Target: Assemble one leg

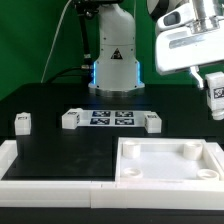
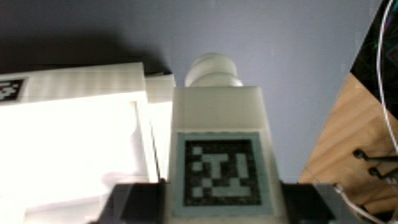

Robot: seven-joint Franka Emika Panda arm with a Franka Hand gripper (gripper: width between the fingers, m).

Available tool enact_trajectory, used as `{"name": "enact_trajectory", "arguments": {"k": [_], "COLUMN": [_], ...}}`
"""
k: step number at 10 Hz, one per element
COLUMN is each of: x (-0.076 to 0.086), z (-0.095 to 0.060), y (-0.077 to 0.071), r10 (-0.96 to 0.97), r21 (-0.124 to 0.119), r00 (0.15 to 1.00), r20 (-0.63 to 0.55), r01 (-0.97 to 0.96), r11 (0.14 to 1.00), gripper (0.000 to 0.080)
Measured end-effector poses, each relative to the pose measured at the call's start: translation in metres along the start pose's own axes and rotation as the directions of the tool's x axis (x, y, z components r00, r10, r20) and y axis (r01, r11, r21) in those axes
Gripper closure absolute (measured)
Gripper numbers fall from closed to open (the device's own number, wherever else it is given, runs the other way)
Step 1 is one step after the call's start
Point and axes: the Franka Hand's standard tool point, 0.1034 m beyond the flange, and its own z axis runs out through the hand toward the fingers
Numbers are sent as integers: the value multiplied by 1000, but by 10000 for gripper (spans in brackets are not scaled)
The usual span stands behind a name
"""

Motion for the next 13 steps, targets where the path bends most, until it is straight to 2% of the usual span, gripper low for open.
{"name": "enact_trajectory", "arguments": {"k": [1,2,3,5,9,10,11,13], "x": [18,31,42,63,59,68,87,113], "z": [3,12,18,23,24,28,37,46], "y": [12,25,31,28,30,38,48,59], "r10": [-58,-93,-114,-151,-152,-184,-176,-159], "r21": [-13,-28,-34,-32,-34,-41,-50,-60], "r00": [998,995,993,988,988,983,984,987], "r20": [-15,-21,-19,-9,-11,0,-9,-37], "r01": [57,93,113,151,152,184,175,157], "r11": [998,995,993,988,988,982,983,986], "gripper": [508,508,508,508,508,508,508,508]}}
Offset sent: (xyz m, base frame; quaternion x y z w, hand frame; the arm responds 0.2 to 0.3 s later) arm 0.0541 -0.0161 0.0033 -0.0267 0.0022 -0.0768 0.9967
